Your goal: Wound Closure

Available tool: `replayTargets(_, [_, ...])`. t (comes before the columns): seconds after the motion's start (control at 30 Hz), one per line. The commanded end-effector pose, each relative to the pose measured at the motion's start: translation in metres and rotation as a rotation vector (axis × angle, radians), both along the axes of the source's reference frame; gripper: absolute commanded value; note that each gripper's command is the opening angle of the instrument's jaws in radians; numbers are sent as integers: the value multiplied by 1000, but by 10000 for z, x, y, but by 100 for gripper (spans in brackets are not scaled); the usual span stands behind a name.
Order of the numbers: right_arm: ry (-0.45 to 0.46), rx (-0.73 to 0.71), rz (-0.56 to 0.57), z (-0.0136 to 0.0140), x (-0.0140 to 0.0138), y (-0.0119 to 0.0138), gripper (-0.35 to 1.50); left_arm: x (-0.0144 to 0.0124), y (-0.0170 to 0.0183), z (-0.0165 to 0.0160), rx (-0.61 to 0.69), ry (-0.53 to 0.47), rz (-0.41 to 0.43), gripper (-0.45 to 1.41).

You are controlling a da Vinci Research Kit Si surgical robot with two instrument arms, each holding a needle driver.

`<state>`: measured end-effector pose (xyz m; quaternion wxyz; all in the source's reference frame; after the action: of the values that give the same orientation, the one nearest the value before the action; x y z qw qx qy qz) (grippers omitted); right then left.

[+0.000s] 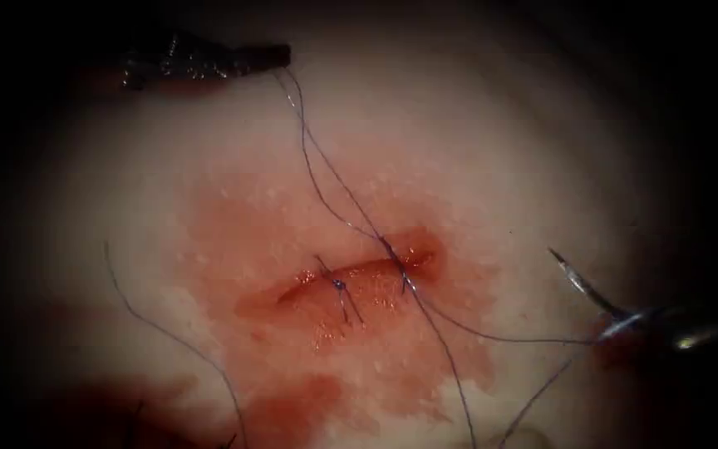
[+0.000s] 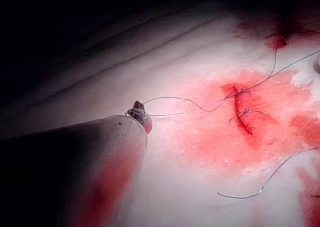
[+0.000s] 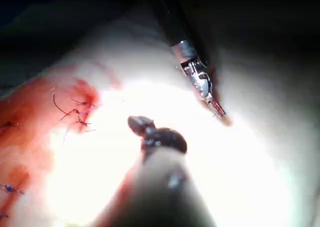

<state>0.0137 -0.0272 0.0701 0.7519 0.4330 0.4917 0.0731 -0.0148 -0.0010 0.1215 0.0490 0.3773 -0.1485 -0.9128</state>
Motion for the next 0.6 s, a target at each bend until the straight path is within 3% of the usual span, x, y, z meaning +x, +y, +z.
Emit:
replayTargets(0.03, [13,9,-29,12,15,-24,-13,-5,3,5,-2,-1,0,-45])
replayTargets(0.07, [13,9,-29,12,15,-24,-13,-5,3,5,-2,-1,0,-45])
replayTargets(0.1, [7,-3,-11,16,16,-26,22,-5,3,5,-2,-1,0,-45])
replayTargets(0.13, [-4,-24,18,23,17,-24,72,-5,3,5,-2,-1,0,-45])
replayTargets(0.17, [-4,-24,18,23,17,-24,72,-5,3,5,-2,-1,0,-45])
replayTargets(0.2, [-25,-38,54,30,18,-19,101,-5,3,4,-1,-2,0,-45])
replayTargets(0.23, [-25,-38,54,30,18,-19,101,-5,3,4,-1,-2,0,-45])
replayTargets(0.3, [-49,-53,95,39,22,-12,135,-2,6,0,4,-7,4,-45])
replayTargets(0.37, [-53,-60,116,41,25,-13,148,0,8,-4,-3,-14,2,-45])
replayTargets(0.5, [6,-29,110,44,24,-21,148,1,10,-14,-18,-24,-7,-45])
replayTargets(0.6, [5,-30,114,56,23,-15,133,0,9,-18,-22,-25,-9,-45])
